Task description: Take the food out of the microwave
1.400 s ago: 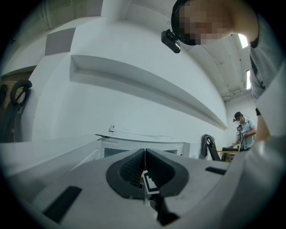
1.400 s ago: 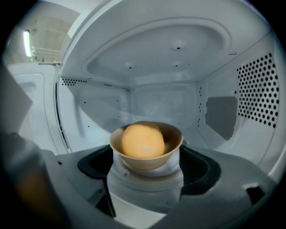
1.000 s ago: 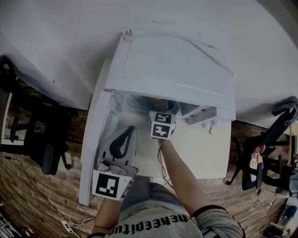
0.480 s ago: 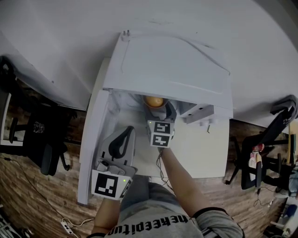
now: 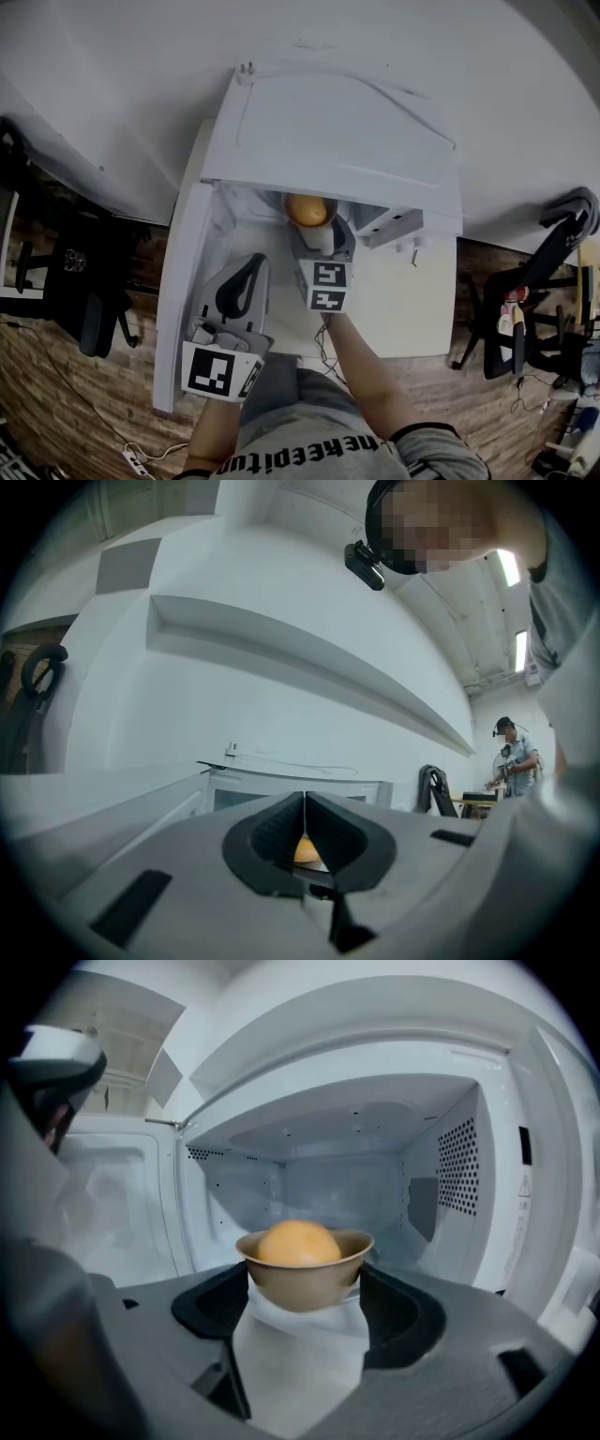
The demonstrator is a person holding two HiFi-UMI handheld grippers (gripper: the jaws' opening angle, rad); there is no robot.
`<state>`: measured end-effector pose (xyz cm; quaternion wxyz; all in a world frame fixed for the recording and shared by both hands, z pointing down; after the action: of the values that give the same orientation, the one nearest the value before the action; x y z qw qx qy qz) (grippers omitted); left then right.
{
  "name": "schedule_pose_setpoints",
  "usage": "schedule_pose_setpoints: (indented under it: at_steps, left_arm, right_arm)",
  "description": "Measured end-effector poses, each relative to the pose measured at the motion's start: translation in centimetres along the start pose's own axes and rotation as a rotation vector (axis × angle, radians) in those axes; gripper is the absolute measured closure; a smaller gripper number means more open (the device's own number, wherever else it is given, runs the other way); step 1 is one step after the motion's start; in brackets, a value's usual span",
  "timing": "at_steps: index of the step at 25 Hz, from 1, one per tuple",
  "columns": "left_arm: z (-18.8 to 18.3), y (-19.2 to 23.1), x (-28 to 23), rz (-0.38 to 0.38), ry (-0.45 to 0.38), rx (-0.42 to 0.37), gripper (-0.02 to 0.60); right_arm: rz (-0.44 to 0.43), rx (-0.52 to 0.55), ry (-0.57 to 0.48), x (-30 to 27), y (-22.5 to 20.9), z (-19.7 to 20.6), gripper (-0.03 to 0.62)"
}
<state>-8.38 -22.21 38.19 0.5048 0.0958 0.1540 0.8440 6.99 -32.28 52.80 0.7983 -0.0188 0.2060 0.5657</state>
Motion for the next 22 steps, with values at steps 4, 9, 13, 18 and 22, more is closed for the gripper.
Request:
schedule_pose_setpoints:
  at_steps: [4, 9, 13, 18, 22]
  left_arm:
    - [0.0, -0.4, 0.1, 0.008, 0.000, -0.002, 0.572]
    - [-0.1, -1.5, 0.6, 0.026, -0.004, -0.006, 0.572]
    - [-0.2, -2.5, 1.1, 0.041, -0.011, -0.011, 0.572]
    - [-0.4, -4.1, 2.0, 0.058, -0.018, -0.021, 0.572]
    - [-0.6, -5.4, 2.6, 0.070, -0.021, -0.033, 0.572]
  right_arm:
    - [-0.018, -0.023, -0.045, 2.2, 0.0, -0.2, 0.220]
    - [-0.041, -0.016, -0.087, 5.3, -0.1, -0.7, 0.221]
    - [-0.035, 0.012, -0.129, 7.8, -0.4, -1.1, 0.223]
    - [-0.037, 0.024, -0.180, 10.9, -0.9, -1.7, 0.226]
    - [-0.041, 0.000, -0.208, 13.8, -1.5, -2.4, 0.227]
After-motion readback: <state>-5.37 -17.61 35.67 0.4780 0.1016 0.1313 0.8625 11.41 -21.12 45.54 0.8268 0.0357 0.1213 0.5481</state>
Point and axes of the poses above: the fingertips, and each gripper's own axes: x backward along the fingers, y to its left, z out of its underside, the point moved 8 cm from there along x, backward along the fingers, and after that the axes turned 13 degrees about x, right-handed, at the moved point
